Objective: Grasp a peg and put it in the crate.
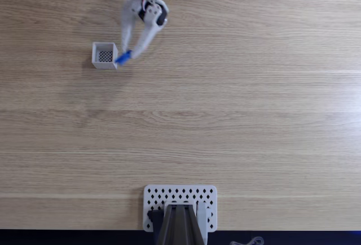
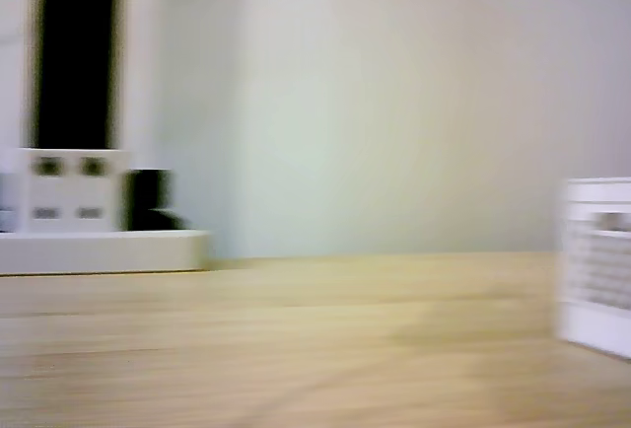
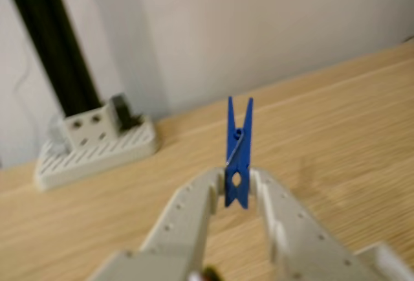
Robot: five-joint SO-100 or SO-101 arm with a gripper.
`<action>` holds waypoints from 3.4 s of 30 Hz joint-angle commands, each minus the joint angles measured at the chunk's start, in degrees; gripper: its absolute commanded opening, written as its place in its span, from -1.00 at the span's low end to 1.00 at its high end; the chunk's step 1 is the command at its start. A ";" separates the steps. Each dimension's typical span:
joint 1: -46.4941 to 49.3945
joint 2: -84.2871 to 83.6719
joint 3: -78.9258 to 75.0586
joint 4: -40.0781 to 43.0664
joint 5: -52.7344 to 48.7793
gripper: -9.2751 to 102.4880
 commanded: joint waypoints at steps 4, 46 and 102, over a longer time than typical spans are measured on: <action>4.66 -1.76 -0.35 -9.32 0.35 -0.84; 11.51 -24.17 -11.16 -8.00 0.00 -0.60; -25.93 71.98 15.29 77.78 76.46 -0.85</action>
